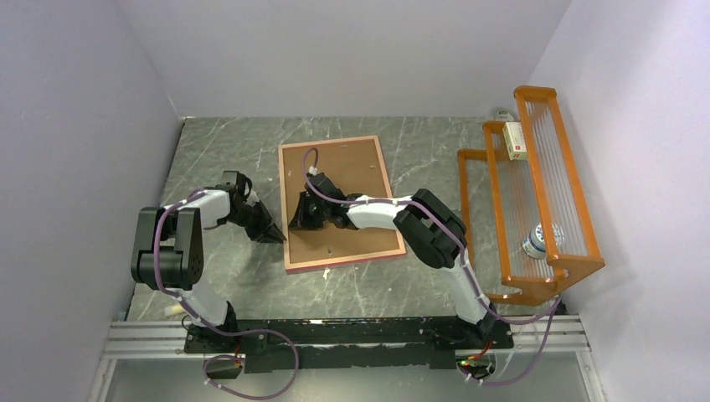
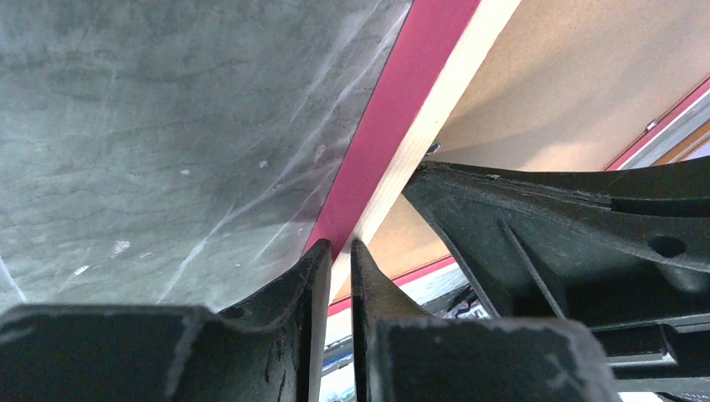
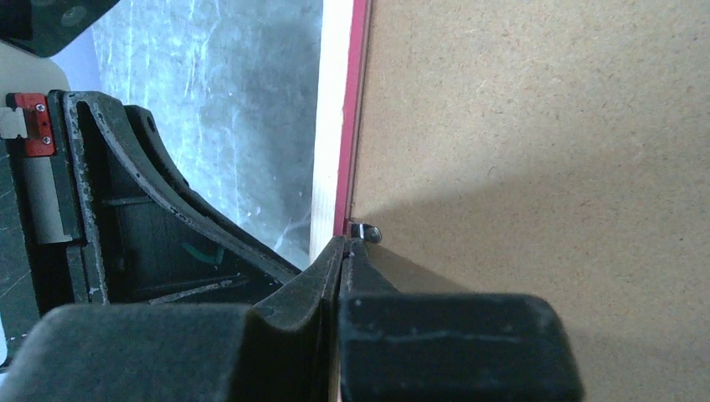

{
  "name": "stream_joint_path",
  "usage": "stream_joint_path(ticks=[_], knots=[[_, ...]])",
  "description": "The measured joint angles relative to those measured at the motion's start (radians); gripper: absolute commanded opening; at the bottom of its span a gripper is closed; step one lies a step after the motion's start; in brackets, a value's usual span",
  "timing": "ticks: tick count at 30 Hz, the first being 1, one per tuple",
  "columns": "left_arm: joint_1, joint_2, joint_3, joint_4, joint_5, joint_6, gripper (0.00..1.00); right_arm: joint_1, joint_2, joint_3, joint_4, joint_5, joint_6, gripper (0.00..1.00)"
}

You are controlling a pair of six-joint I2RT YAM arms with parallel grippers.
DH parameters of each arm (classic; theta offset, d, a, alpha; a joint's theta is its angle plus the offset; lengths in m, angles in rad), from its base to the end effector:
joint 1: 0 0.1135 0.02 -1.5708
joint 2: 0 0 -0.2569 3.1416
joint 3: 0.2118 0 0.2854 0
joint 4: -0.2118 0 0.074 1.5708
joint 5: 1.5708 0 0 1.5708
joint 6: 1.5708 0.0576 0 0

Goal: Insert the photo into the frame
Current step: Install the photo frame at the center of the board.

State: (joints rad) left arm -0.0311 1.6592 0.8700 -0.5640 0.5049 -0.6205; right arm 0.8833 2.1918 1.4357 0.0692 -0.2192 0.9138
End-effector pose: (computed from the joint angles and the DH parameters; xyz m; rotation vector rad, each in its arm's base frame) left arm 0.3077 -0.0374 0.0921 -0.7867 2.8816 -0.8341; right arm 0.3167 0.4054 0.0921 -0.0931 2.5305 1.1095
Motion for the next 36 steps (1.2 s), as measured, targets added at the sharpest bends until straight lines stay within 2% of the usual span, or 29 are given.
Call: stream_joint_path(ticks=[9, 18, 22, 25, 28, 34, 36], knots=[[0.000, 0.000, 0.000, -0.002, 0.001, 0.000, 0.18, 0.003, 0.002, 0.000, 0.026, 0.006, -0.041, 0.10], [0.000, -0.004, 0.000, 0.000, 0.000, 0.002, 0.20, -0.005, -0.061, -0.101, 0.106, -0.007, -0.058, 0.30], [0.000, -0.014, -0.015, 0.002, 0.004, 0.004, 0.27, -0.006, -0.214, -0.179, 0.034, 0.040, -0.109, 0.39], [0.000, -0.015, -0.024, 0.003, 0.011, 0.007, 0.36, -0.009, -0.340, -0.202, -0.035, 0.089, -0.161, 0.42], [0.000, -0.015, -0.037, 0.006, 0.019, 0.006, 0.40, -0.010, -0.419, -0.224, -0.102, 0.127, -0.200, 0.43], [0.000, -0.015, -0.048, 0.011, 0.030, 0.006, 0.39, -0.010, -0.438, -0.292, -0.275, 0.171, -0.245, 0.44], [0.000, -0.015, -0.048, 0.013, 0.030, 0.006, 0.39, -0.010, -0.426, -0.301, -0.323, 0.171, -0.257, 0.39]])
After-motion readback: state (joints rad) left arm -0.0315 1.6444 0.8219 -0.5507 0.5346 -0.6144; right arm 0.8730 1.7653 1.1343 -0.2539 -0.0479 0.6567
